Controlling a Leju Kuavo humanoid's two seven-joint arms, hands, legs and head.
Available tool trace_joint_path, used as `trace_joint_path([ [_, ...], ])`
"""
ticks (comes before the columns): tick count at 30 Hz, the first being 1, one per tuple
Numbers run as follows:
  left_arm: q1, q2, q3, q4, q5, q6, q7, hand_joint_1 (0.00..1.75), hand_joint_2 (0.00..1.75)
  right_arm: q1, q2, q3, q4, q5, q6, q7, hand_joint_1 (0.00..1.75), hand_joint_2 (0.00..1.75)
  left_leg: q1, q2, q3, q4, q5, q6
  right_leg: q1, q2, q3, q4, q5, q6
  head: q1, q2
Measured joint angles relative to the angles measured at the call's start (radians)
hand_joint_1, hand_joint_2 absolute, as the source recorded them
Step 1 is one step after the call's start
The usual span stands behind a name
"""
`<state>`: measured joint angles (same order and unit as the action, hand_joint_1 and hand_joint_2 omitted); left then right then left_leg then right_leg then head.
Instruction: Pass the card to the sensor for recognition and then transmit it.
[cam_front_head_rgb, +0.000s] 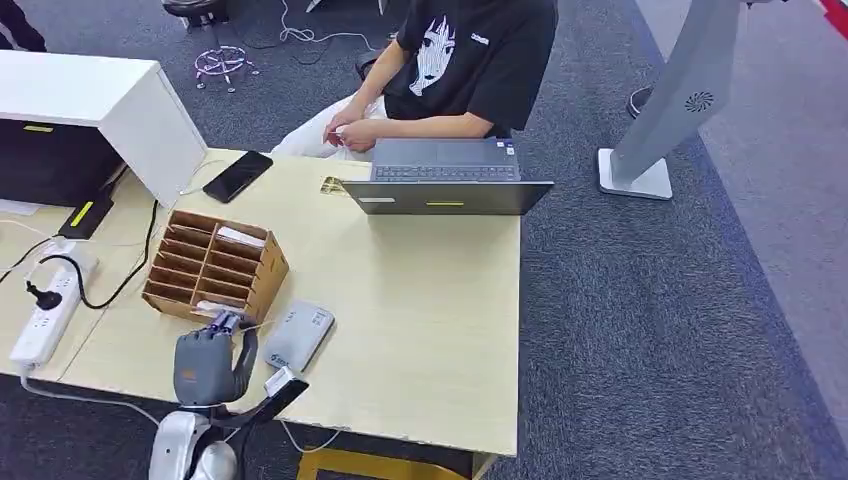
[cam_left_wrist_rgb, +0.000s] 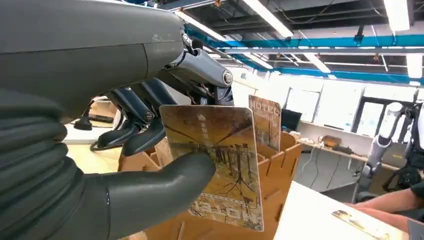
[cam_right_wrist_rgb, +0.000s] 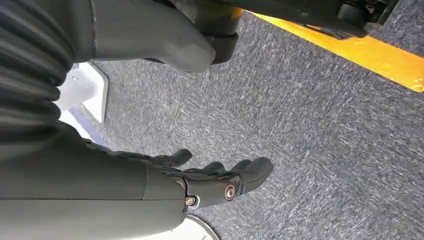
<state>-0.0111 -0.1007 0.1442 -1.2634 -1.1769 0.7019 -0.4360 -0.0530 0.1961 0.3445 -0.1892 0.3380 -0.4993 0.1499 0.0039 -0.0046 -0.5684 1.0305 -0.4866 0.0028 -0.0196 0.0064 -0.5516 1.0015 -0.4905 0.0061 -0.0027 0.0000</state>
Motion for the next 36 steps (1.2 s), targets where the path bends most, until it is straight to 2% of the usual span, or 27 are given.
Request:
trace_joint_path([
  [9,-0.025,-0.012,0.015,0.069,-0.016,0.0,0.002,1.75,1.75,0.0,0.0,0.0,0.0,0.015,0.0,0.002,0.0,1.75,0.0,0.0,0.0,0.0,0.0,0.0,0.0,0.0,0.0,0.0,0.0,0.0,0.0,0.0],
  [22,-0.051,-0.06,0.026,0.097,-0.046,0.0,-0.079,1.75,1.75,-0.004,0.0,0.0,0.0,0.029,0.005,0.012,0.0,1.75,0.0,0.0,0.0,0.0,0.0,0.0,0.0,0.0,0.0,0.0,0.0,0.0,0.0,0.0],
  [31,-0.051,-0.086,0.003,0.103,-0.053,0.0,-0.062,1.75,1.75,-0.004,0.0,-0.013,0.0,0.028,0.007,0.005,0.0,1.75,0.0,0.0,0.0,0.0,0.0,0.0,0.0,0.0,0.0,0.0,0.0,0.0,0.0,0.0],
  [36,-0.049,-0.082,-0.032,0.127,-0.079,0.0,0.009,1.75,1.75,-0.004,0.0,-0.018,0.0,0.029,0.007,0.001,0.0,1.75,0.0,0.0,0.0,0.0,0.0,0.0,0.0,0.0,0.0,0.0,0.0,0.0,0.0,0.0],
])
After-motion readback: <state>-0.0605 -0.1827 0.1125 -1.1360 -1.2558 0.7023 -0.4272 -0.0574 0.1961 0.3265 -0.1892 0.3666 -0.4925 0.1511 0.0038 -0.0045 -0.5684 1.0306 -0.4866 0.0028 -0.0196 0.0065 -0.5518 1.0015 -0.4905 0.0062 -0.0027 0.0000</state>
